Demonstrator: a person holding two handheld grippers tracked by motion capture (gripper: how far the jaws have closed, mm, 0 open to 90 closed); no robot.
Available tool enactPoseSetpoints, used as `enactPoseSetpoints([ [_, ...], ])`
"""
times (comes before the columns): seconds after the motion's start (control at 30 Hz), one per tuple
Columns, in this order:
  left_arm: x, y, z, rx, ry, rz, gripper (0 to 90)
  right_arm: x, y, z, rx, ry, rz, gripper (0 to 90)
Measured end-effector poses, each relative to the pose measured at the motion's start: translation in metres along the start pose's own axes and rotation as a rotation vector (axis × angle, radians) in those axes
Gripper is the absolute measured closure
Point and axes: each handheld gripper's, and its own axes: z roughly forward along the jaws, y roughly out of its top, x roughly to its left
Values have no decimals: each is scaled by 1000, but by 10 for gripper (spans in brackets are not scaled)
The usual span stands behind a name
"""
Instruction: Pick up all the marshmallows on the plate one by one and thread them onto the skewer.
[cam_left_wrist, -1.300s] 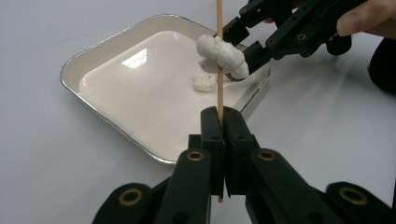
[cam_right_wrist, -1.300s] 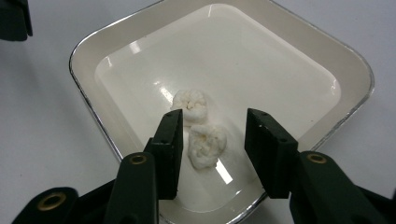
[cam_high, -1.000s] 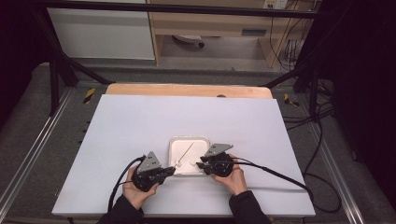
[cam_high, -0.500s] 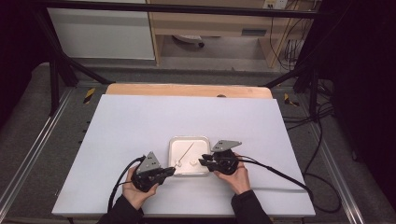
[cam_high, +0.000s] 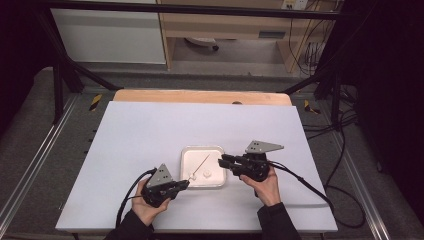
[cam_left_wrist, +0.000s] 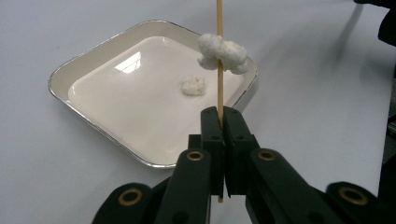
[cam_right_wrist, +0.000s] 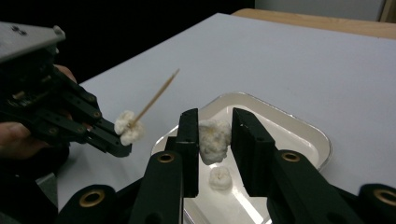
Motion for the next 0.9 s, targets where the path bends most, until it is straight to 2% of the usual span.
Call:
enactPoseSetpoints([
  [0.2, -2, 0, 0, -6, -4, 8, 885, -3, 11, -9, -84, 55, 52, 731],
  [0.3, -2, 1, 0, -8, -7, 14, 885, -4, 15, -10, -108, 77, 73, 728],
  [0.6, -4, 2, -1, -30, -12, 25, 885, 0, 22, -1, -130, 131, 100, 721],
  [0.9, -6, 2, -1, -30, -17, 33, 885, 0, 21, 6, -132, 154, 121, 721],
])
